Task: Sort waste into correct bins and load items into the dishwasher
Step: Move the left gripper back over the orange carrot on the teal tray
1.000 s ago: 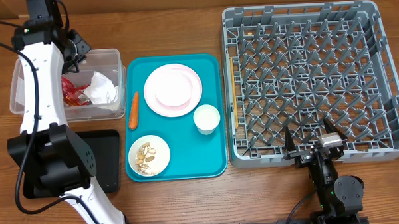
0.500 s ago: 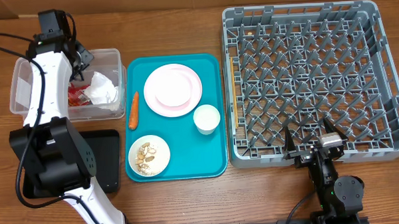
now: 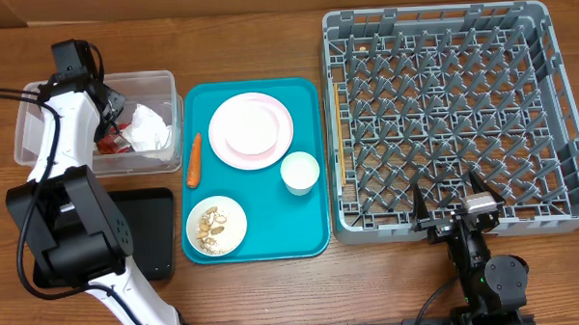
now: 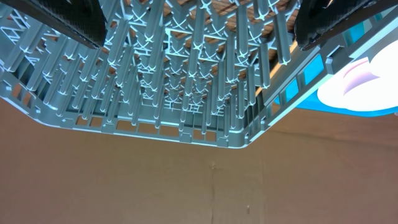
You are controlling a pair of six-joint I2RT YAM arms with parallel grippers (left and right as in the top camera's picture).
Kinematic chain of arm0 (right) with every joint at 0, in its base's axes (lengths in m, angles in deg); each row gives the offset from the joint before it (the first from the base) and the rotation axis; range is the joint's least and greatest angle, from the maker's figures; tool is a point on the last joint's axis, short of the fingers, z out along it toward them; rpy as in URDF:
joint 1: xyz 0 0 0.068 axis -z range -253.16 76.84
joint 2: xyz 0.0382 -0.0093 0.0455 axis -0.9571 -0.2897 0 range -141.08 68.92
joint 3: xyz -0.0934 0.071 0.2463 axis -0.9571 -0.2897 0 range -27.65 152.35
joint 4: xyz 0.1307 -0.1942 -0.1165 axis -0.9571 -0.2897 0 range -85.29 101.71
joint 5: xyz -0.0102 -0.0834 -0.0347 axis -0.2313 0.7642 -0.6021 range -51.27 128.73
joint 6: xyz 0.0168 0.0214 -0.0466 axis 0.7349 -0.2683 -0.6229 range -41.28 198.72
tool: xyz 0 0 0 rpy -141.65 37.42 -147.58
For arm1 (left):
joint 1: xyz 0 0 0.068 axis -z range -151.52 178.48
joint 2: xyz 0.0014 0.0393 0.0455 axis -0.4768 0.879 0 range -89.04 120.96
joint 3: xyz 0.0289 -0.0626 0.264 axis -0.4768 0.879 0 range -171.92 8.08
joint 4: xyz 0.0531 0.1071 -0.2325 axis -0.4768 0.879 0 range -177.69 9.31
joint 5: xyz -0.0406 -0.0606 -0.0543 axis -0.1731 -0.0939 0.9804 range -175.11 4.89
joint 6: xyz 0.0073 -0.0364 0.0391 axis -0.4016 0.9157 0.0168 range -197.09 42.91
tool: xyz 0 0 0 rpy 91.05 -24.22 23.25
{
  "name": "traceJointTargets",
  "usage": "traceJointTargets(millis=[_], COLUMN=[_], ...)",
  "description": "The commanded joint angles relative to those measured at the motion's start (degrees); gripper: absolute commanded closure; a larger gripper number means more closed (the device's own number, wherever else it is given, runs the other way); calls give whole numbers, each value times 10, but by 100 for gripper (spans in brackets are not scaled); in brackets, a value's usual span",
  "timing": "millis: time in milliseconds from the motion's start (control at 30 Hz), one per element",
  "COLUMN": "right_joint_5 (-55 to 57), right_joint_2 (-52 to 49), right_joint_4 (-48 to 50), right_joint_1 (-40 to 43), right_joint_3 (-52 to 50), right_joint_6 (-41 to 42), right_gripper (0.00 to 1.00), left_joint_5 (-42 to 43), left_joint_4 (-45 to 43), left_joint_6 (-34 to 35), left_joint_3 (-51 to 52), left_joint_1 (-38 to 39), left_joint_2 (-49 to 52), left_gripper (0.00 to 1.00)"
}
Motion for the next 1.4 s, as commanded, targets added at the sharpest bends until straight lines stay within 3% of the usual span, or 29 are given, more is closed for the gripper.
traceJointTargets(millis=[0,167,367,700,833,1033,1200,1367], right_joint_5=[3,3,3,3,3,3,3,3], right_joint_2=[6,6,6,6,6,6,6,6], right_joint_4=[3,3,3,3,3,3,3,3], right_joint_1=[4,4,4,4,4,4,4,4], right_joint_3=[-6,-6,-6,-6,-6,-6,-6,-6], right_joint_6=[-2,-2,-2,-2,-2,-2,-2,-2], right_gripper=[0,0,0,0,0,0,0,0], left_joint_5=[-7,82,187,253,292,252,177,170], left_joint_4=[-8,-8,32,134,197,329,375,393], left_joint_6=[10,-12,-63,-87,-90,-144,-148,-139], left_joint_3=[1,-15,-53,-65,-64,-64,-64,-63], left_joint_1=[-3,-3,-3,31,65,172,266,338], left_joint_2=[-5,-5,-31,-164,-168,-151,-130,-113], left_gripper=[47,41,54,39,40,44,45,45])
